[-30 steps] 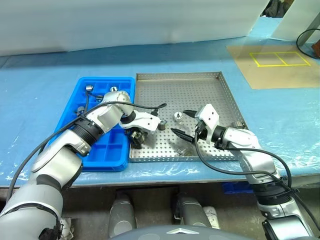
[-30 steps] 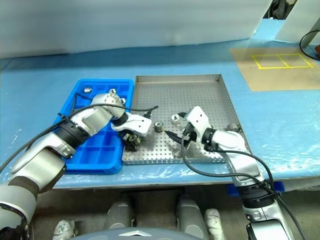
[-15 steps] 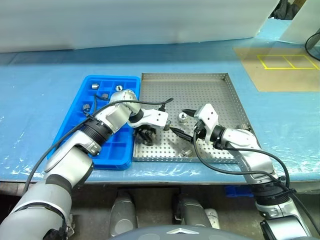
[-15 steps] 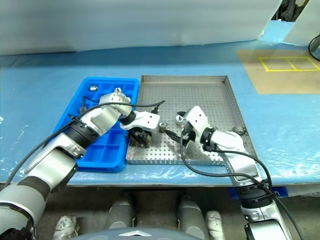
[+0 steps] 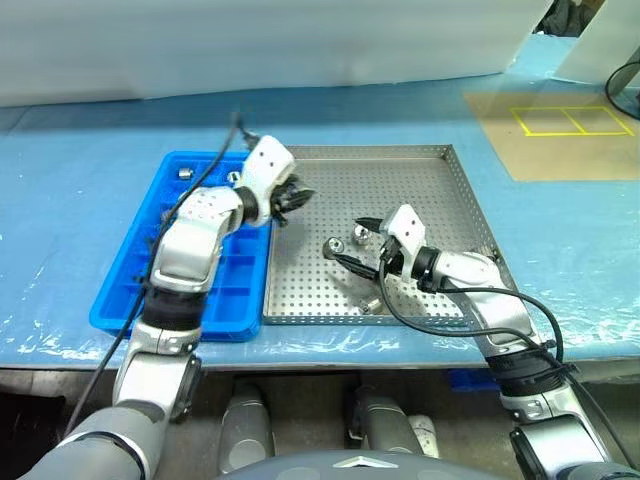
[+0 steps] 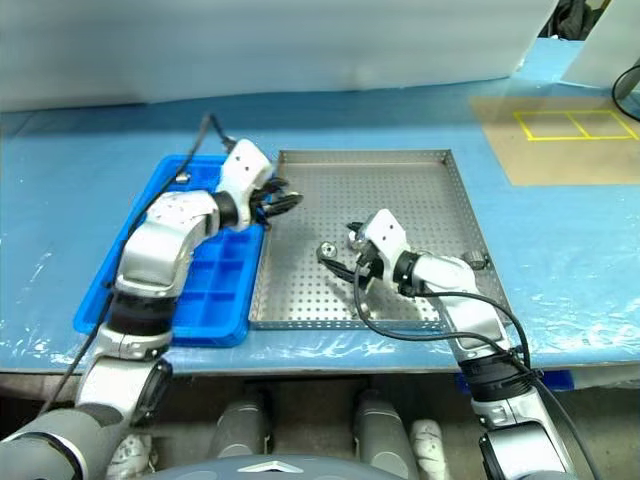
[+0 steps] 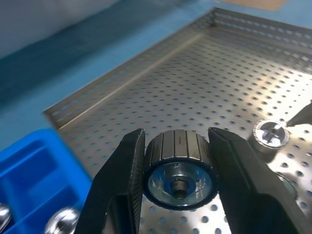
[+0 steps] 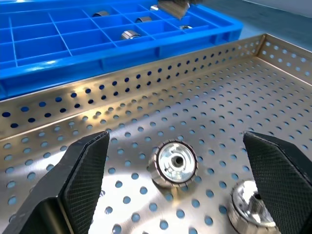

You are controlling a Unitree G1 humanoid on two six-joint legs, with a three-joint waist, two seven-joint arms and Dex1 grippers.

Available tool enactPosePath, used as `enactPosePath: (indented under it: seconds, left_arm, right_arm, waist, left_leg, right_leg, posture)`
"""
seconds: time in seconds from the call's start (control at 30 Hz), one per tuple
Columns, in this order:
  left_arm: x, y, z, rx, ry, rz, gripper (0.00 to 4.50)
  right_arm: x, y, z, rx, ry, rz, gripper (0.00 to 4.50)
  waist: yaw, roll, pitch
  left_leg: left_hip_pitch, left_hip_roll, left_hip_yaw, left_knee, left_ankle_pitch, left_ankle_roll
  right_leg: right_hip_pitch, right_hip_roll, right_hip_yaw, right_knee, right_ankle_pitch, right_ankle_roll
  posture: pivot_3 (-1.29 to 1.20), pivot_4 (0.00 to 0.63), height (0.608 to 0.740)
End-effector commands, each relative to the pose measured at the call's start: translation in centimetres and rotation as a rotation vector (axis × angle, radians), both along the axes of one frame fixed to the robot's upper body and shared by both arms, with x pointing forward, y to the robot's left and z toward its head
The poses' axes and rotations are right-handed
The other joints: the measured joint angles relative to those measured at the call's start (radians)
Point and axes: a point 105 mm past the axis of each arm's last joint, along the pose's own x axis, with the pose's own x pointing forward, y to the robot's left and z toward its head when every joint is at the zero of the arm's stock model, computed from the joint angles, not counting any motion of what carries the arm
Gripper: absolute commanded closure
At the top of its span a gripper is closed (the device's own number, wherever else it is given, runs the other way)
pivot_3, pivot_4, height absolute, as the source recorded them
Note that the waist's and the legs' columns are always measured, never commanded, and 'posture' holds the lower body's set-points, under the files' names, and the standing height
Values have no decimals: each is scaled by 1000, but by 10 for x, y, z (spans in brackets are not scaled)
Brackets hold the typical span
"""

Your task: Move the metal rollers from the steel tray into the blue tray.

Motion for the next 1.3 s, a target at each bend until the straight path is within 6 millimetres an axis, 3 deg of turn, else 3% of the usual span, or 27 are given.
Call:
enactPosePath:
  seconds: [0.03,0.23,0.43,0.7,0.87,1.0,1.1,1.3]
  left_arm:
    - [-15,37,15,-87,-111,221,2813]
    - [-49,90,-3,-222,-170,592,2813]
    - [-73,126,-29,-279,-137,858,2813]
    - [-80,149,-61,-217,-45,955,2813]
    - [-73,144,-67,-218,3,893,2813]
    - [-67,140,-74,-201,45,863,1462]
    - [-57,124,-67,-237,41,789,396]
    - [-38,71,-40,-366,7,527,396]
  right_arm:
    - [2,10,10,13,-42,58,0]
    - [7,20,10,4,-35,134,0]
    - [10,32,10,-4,-30,209,0]
    - [13,38,11,-10,-27,257,0]
    - [14,37,13,-7,-33,256,0]
    - [14,35,15,0,-40,244,0]
    - [13,31,19,25,-33,222,0]
    - [8,20,27,66,-14,190,0]
  waist:
    - [1,0,0]
    - [22,-1,1]
    - [53,-2,1]
    - [87,-2,1]
    - [92,-2,1]
    - [92,-2,1]
    - [91,-2,1]
    - [90,-2,1]
  left_leg:
    - [0,0,0,0,-1,1]
    - [-2,0,-1,0,-2,3]
    - [-3,0,-2,0,-2,3]
    - [-5,0,-2,0,-2,3]
    - [-5,0,-2,0,-2,3]
    - [-5,0,-2,-1,-2,3]
    - [-5,0,-2,0,-2,3]
    - [-5,0,-2,0,-2,3]
  right_leg:
    - [0,0,0,0,0,0]
    - [0,-1,-2,-2,0,0]
    - [-1,-1,-3,-3,0,1]
    - [-3,-1,-3,-3,0,1]
    - [-3,-1,-3,-3,0,1]
    - [-3,-1,-3,-3,-1,1]
    - [-3,-1,-2,-2,-1,1]
    - [-3,-1,-2,-2,0,1]
  posture:
    - [16,150,740]
    - [124,150,740]
    - [218,150,740]
    - [254,150,740]
    - [240,150,740]
    - [225,150,740]
    - [191,150,740]
    - [115,150,740]
